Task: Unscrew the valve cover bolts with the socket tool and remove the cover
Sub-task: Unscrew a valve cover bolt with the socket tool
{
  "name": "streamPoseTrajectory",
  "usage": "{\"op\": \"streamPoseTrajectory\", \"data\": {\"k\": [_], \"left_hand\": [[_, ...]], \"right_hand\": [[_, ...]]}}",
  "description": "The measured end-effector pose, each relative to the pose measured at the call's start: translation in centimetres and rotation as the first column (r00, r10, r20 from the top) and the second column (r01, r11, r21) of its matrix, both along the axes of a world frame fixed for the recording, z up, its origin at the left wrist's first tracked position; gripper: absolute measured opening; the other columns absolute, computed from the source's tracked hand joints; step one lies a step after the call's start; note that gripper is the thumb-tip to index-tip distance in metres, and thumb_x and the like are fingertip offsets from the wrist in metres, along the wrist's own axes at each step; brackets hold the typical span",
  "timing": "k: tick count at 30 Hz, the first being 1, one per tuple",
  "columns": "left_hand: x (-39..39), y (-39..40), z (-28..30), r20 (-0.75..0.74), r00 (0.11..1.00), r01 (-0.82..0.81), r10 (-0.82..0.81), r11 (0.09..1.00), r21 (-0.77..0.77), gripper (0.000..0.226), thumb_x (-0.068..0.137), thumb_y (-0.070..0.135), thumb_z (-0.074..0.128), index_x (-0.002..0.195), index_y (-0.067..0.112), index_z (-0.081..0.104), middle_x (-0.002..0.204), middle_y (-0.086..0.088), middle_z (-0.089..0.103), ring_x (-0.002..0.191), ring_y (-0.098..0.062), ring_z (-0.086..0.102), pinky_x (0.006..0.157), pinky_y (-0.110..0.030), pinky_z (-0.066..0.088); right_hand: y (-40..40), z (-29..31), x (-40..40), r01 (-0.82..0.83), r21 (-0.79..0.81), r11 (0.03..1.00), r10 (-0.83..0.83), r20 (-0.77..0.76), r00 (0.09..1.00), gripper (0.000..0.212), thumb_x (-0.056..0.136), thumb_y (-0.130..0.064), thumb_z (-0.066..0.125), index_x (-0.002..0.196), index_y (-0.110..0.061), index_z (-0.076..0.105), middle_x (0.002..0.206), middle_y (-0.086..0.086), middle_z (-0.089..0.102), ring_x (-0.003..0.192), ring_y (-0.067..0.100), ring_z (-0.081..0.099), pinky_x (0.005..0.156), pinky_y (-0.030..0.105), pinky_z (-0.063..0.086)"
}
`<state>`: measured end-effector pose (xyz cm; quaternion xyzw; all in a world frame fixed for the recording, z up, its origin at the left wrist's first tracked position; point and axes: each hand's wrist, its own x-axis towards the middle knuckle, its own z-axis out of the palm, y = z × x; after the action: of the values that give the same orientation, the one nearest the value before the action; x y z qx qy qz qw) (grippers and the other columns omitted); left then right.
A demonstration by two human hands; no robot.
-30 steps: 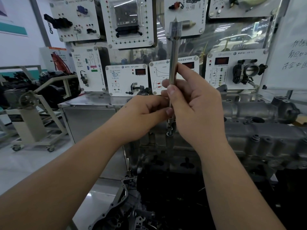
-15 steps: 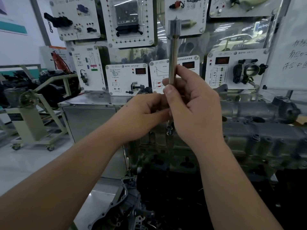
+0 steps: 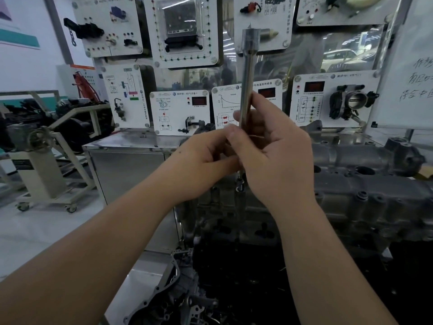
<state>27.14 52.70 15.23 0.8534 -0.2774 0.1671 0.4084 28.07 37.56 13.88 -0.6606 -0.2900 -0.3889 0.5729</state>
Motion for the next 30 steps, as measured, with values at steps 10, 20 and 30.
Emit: {"op": "streamPoseTrajectory", "data": {"k": [10, 20, 30], "left_hand": [[0.28, 0.23, -0.03, -0.023, 0.999, -0.04, 0.04, 0.999, 0.021, 0.011, 0.099, 0.028, 0.065, 0.104, 0.021, 0.072, 0.082, -0.006, 0.072, 0.069, -0.02, 0.066, 0.064, -0.038, 0.054], [0.26, -0.27, -0.01, 0.002, 0.999, -0.044, 0.044, 0.999, 0.019, 0.016, 0.095, 0.022, 0.067, 0.105, 0.01, 0.07, 0.089, -0.008, 0.074, 0.079, -0.03, 0.07, 0.076, -0.046, 0.06], [-0.12, -0.35, 0.25, -0.004, 0.999, -0.04, 0.04, 0.999, 0.019, 0.009, 0.095, 0.017, 0.07, 0.103, 0.021, 0.07, 0.095, -0.006, 0.075, 0.091, -0.032, 0.071, 0.083, -0.055, 0.057]], "right_hand": [[0.15, -0.37, -0.03, -0.053, 0.035, 0.998, 0.055, -0.05, 0.997, 0.047, 0.098, -0.025, 0.057, 0.139, -0.042, 0.039, 0.1, -0.024, 0.073, 0.09, 0.007, 0.072, 0.073, 0.046, 0.062], [0.19, -0.04, -0.22, 0.064, 0.021, 0.998, -0.065, 0.007, 0.998, 0.032, 0.095, -0.021, 0.063, 0.126, -0.018, 0.071, 0.099, -0.012, 0.074, 0.09, 0.006, 0.07, 0.08, 0.038, 0.061], [0.32, -0.02, -0.61, 0.08, -0.042, 0.996, -0.079, 0.03, 0.996, 0.027, 0.094, -0.019, 0.067, 0.121, -0.016, 0.071, 0.096, -0.015, 0.069, 0.094, 0.003, 0.065, 0.085, 0.02, 0.054]]}}
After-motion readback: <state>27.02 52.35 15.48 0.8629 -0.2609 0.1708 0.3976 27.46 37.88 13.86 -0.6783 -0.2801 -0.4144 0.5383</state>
